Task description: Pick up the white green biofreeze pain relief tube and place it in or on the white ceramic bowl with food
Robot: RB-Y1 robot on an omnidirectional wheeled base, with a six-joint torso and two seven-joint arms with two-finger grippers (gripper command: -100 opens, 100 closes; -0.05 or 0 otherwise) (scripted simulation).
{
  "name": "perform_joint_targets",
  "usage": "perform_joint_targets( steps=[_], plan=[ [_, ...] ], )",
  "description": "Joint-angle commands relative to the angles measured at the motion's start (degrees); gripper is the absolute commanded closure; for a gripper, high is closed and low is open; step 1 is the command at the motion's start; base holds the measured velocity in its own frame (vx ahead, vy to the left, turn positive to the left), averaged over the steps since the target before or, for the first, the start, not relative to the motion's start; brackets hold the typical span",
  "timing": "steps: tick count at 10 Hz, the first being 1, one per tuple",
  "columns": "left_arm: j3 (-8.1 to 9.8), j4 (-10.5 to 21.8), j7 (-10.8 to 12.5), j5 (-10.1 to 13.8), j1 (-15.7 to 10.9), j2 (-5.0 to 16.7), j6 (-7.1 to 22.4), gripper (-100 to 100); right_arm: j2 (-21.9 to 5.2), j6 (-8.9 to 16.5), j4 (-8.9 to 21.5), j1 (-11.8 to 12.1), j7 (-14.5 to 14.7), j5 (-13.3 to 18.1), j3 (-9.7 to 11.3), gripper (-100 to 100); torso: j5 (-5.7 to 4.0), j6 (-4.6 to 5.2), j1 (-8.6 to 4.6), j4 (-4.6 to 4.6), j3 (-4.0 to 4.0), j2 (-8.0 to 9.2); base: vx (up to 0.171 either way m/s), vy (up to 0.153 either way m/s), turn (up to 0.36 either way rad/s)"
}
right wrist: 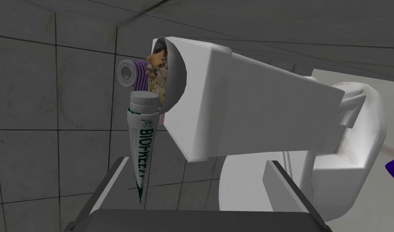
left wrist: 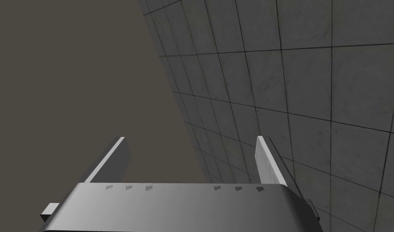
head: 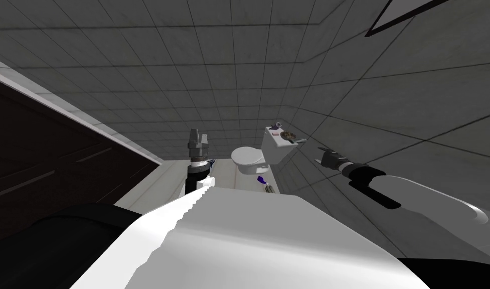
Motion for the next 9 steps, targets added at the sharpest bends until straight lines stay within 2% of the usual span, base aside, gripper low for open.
perform_joint_targets(
  steps=[1, 2, 4, 7, 9],
  plan=[
    [0.00, 0.00, 0.00, 0.00, 0.00, 0.00, 0.00, 0, 0.22, -0.05, -1.53, 0.80, -0.13, 0.28, -0.27, -100, 0.00, 0.00, 0.00, 0.00, 0.00, 0.00, -0.147, -0.177, 0.030],
    [0.00, 0.00, 0.00, 0.00, 0.00, 0.00, 0.00, 0, 1.35, -0.04, -2.41, 0.38, -0.21, -0.06, 0.58, -100, -0.02, -0.01, -0.06, -0.03, -0.08, -0.16, -0.029, -0.163, 0.090],
    [0.00, 0.00, 0.00, 0.00, 0.03, 0.00, 0.00, 0, 2.65, -0.05, -3.14, -1.04, -0.04, -0.51, 2.10, -100, 0.02, -0.08, 0.19, -0.23, -0.57, -1.00, 0.118, -0.060, 0.123],
    [-0.01, -0.01, 0.00, 0.00, 0.04, -0.01, -0.01, 0, 4.60, -0.11, -4.34, -4.14, 0.63, -1.09, 5.14, -100, 0.16, -0.12, 0.74, -0.40, -0.99, -1.69, 0.208, 0.033, 0.128],
    [-0.01, -0.02, 0.00, 0.00, 0.04, -0.01, -0.01, 0, 5.60, -0.18, -4.97, -5.97, 1.08, -1.38, 7.08, -100, 0.19, -0.11, 0.86, -0.41, -1.00, -1.68, 0.172, 0.036, 0.111]
  ],
)
